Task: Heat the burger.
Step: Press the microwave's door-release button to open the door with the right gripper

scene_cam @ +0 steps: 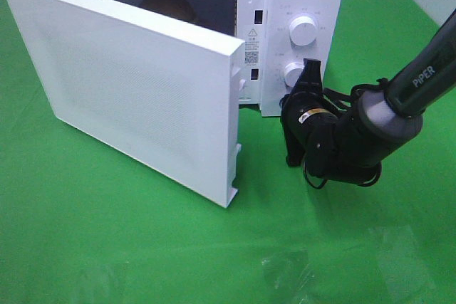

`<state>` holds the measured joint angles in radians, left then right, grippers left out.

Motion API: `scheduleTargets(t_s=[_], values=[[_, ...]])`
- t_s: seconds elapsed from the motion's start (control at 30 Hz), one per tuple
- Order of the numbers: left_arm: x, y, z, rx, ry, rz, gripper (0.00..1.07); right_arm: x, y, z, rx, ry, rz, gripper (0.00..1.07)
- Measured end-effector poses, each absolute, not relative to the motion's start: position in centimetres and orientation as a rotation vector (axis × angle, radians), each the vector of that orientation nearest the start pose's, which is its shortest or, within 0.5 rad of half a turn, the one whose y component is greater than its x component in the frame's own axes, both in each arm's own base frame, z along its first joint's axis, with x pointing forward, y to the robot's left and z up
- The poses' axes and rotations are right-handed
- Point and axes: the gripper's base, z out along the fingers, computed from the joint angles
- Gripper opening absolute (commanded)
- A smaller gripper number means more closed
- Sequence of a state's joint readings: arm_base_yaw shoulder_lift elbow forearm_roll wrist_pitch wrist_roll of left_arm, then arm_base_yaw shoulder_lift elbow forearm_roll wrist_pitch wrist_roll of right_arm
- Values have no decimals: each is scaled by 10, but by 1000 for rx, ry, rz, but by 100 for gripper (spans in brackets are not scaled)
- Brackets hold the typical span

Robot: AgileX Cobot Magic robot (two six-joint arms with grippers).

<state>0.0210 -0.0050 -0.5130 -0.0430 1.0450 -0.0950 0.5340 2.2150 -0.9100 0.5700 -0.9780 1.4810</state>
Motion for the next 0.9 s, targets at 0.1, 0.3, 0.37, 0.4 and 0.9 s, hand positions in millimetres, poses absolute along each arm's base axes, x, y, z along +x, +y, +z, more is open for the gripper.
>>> scheduleTargets(t_s=[0.1, 0.3, 0.37, 0.4, 0.9], values=[[-7, -4, 282, -115, 2008, -98, 101, 352, 161, 72, 1481, 1397, 1156, 0], [-7, -4, 282, -115, 2008, -98, 101, 351, 161, 73, 1497, 1411, 1149, 0], [-7, -4, 282, -115, 2008, -98, 101, 350, 159, 75, 1506, 1426, 1145, 0], [-7, -4, 282, -115, 2008, -98, 101, 350, 159, 75, 1506, 1426, 1145, 0], [-7, -4, 282, -115, 2008, -98, 101, 331, 142, 108, 1501, 1553, 1096, 0]])
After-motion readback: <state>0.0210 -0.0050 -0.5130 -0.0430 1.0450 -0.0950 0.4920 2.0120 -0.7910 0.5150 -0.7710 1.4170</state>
